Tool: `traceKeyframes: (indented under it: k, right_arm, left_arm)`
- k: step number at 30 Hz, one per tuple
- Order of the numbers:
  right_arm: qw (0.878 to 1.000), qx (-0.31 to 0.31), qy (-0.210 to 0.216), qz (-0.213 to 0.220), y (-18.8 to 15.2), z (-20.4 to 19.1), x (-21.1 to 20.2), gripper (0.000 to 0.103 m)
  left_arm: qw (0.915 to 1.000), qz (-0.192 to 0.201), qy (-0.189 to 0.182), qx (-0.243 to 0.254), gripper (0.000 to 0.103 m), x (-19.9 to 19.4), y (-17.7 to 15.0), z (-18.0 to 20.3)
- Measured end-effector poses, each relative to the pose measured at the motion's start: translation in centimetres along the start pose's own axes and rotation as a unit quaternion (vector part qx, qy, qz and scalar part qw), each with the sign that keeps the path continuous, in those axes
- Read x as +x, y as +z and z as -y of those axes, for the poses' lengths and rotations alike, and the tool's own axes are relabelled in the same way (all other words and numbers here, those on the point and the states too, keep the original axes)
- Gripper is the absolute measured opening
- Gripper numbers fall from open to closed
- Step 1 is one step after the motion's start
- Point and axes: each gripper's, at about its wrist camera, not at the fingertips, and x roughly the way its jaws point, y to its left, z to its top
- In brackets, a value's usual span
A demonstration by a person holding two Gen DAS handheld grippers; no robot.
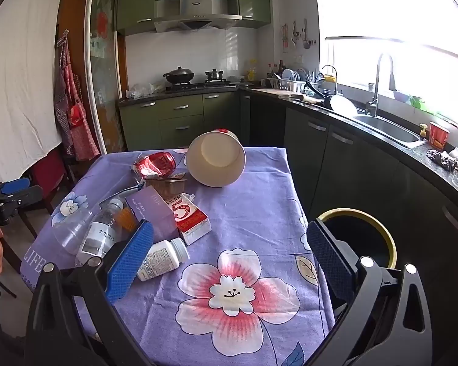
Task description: Collect trash
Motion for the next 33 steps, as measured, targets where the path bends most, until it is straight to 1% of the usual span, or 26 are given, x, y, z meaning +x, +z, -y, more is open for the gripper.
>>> traceKeyframes:
  k: [33]
  right_arm:
    - [1.000, 0.002, 0.002, -0.004, -0.19, 0.05, 0.45, 0.099]
  left_arm:
    - [0.9999, 0.005, -0.003, 0.013, 0.097, 0.17, 0.20, 0.57]
